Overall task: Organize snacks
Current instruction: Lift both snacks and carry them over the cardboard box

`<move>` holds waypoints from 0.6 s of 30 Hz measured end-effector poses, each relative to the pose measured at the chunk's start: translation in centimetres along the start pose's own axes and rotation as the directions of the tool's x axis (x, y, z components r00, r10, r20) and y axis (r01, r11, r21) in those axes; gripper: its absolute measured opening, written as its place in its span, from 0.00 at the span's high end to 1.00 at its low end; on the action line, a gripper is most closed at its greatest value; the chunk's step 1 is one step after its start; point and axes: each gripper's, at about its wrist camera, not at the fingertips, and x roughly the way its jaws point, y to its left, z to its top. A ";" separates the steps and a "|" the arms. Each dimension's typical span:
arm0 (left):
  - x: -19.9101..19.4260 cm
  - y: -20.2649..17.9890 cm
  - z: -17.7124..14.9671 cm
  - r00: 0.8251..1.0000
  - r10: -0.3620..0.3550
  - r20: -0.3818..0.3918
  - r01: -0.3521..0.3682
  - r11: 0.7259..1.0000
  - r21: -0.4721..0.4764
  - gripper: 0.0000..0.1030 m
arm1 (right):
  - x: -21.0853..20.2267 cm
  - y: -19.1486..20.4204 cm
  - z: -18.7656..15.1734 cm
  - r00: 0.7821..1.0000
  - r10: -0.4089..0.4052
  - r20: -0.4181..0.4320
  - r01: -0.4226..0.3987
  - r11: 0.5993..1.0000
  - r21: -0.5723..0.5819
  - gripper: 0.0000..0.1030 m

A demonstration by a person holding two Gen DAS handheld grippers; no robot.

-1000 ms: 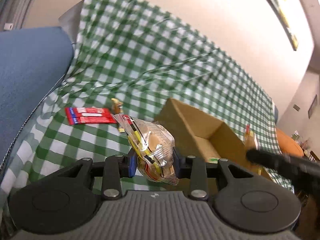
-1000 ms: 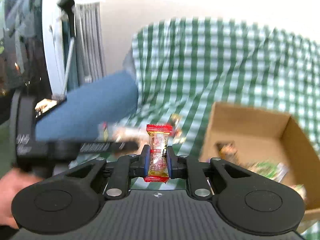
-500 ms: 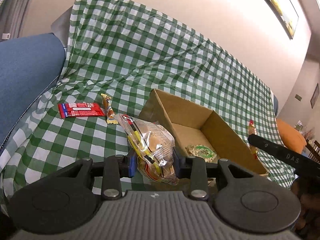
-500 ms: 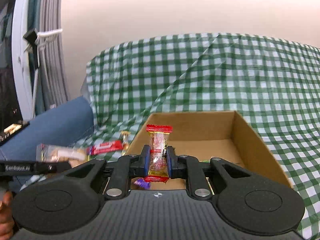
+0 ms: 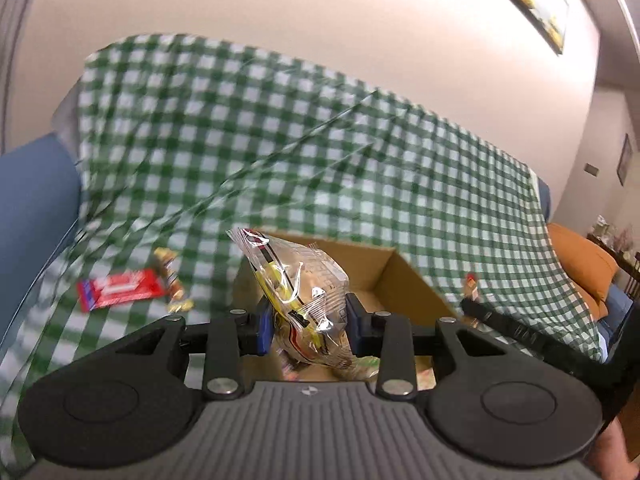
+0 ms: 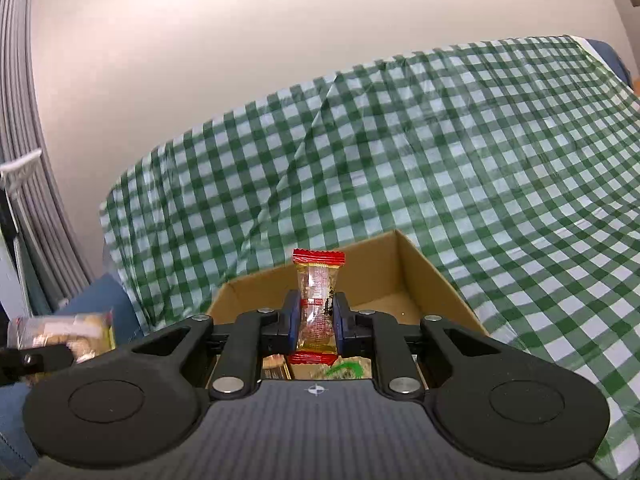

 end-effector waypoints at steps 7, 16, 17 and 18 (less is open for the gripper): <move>3.3 -3.7 2.7 0.999 -0.028 0.016 0.028 0.999 0.043 0.62 | 0.9 -0.4 -0.4 1.000 -0.008 -0.003 0.008 1.000 -0.004 0.83; 7.0 -6.5 4.3 0.999 -0.034 -0.004 0.035 0.998 0.051 0.62 | 1.2 -1.5 0.1 0.999 -0.030 0.015 0.029 0.999 0.025 0.83; 7.5 -6.7 4.4 0.999 -0.031 -0.007 0.032 0.998 0.048 0.62 | 1.3 -1.7 0.1 0.999 -0.032 0.013 0.031 0.999 0.034 0.83; 7.9 -6.8 4.6 1.000 -0.028 -0.011 0.029 0.999 0.045 0.62 | 1.3 -1.8 0.1 0.999 -0.032 0.013 0.032 0.999 0.043 0.83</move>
